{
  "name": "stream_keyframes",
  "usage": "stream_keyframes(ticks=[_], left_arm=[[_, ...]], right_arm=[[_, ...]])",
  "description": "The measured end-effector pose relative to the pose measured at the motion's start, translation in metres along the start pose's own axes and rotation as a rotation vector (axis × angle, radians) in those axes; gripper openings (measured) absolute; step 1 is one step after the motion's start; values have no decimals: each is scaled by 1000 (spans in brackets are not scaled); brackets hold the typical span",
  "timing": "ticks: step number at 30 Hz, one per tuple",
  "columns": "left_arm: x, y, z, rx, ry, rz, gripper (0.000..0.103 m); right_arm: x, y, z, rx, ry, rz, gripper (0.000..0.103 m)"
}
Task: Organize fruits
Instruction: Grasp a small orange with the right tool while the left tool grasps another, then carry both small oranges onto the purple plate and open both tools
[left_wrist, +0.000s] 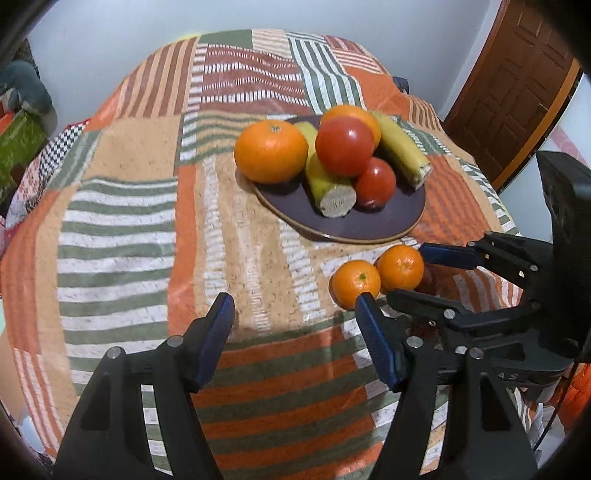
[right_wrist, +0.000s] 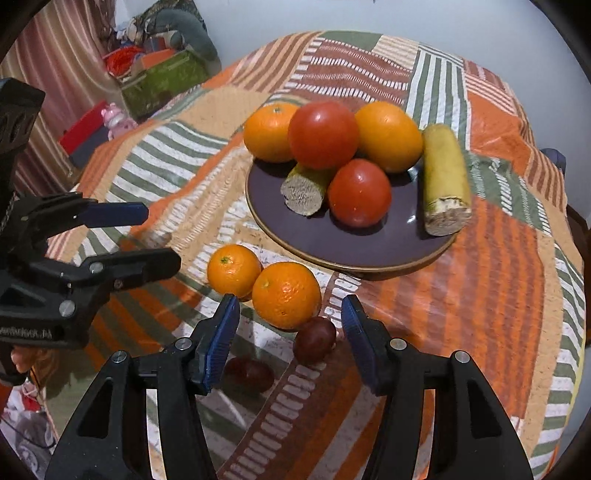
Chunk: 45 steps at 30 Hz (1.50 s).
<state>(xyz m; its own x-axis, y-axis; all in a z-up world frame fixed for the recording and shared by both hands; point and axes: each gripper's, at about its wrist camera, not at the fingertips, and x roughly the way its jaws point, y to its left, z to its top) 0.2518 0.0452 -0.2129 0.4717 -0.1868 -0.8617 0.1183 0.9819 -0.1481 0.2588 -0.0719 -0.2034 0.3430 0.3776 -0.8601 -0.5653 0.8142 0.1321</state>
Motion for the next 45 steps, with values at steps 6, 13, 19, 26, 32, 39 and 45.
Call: stream_keyframes(ticks=[6, 13, 19, 26, 32, 39, 45], left_arm=[[8, -8, -2, 19, 5, -36, 68], [21, -22, 0, 52, 21, -71, 56], [32, -33, 1, 78, 38, -99, 33], [27, -36, 4, 101, 14, -77, 33], [13, -26, 17, 78, -33, -63, 33], [10, -11, 43, 37, -73, -33, 33], [22, -2, 58, 13, -75, -10, 33]], right_arm=[[-4, 1, -2, -27, -15, 8, 37], [-25, -14, -5, 20, -75, 15, 34], [-41, -26, -5, 50, -118, -6, 34], [-49, -35, -5, 70, -144, -24, 34], [-53, -42, 4, 86, -172, -35, 34], [-54, -50, 22, 94, -202, -63, 34], [-48, -59, 40, 105, -220, -77, 34]])
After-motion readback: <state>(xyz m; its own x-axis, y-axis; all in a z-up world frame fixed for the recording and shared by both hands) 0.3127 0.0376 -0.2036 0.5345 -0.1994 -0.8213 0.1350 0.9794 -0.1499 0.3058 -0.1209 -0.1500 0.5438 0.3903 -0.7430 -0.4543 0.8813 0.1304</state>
